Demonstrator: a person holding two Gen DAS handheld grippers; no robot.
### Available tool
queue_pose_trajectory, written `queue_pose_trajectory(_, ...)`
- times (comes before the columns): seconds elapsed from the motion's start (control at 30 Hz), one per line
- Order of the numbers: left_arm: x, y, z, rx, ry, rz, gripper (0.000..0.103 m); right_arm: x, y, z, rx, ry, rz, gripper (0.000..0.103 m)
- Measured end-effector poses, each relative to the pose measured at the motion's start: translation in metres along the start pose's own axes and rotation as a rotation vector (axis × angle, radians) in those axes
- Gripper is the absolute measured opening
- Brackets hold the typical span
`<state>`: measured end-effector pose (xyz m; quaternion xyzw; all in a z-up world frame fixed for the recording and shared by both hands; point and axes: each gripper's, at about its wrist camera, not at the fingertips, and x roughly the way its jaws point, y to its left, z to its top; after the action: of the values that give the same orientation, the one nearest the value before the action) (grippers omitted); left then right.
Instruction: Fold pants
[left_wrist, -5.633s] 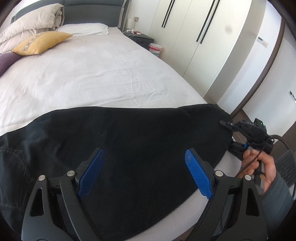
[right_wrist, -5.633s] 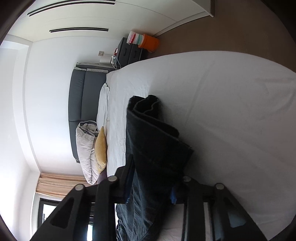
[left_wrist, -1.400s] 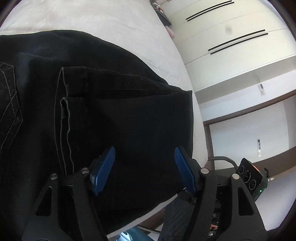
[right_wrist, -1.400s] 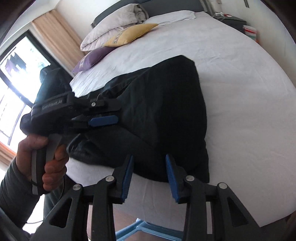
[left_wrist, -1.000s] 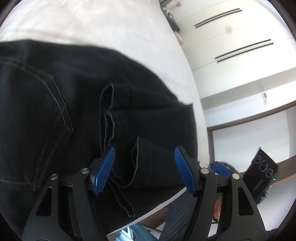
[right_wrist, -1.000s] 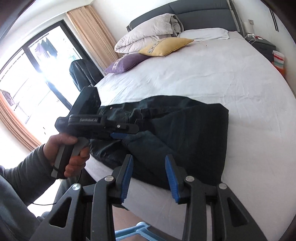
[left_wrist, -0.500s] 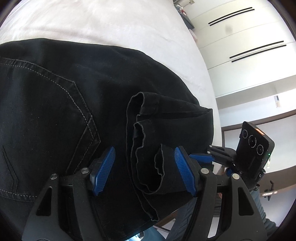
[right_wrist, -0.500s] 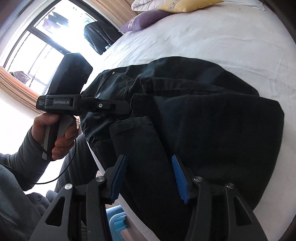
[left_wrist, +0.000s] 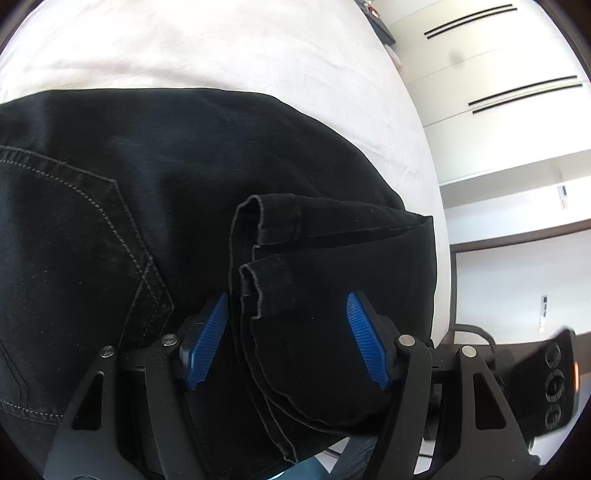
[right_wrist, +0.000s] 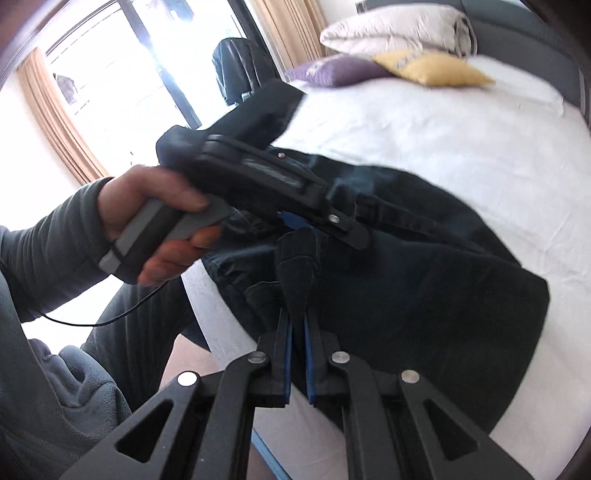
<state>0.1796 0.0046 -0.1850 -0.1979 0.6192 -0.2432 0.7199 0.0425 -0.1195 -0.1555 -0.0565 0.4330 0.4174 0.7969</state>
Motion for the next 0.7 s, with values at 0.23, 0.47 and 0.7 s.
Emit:
queue_pose_trajectory(0.23,0.001,-0.003,0.000,0.031,0.024,0.027,0.007,-0.002,0.057,-0.013,-0.138,-0.062,-0.181,0.006)
queue_pose_trajectory(0.47,-0.009,-0.008,0.005,0.035,-0.024,-0.022,0.005,0.018,0.084,-0.018,-0.242,-0.066,-0.357,0.005)
queue_pose_trajectory(0.7,-0.042,0.004,0.018,0.006,-0.160,-0.117,0.005,0.044,0.099,-0.001,-0.331,-0.149,-0.554,0.005)
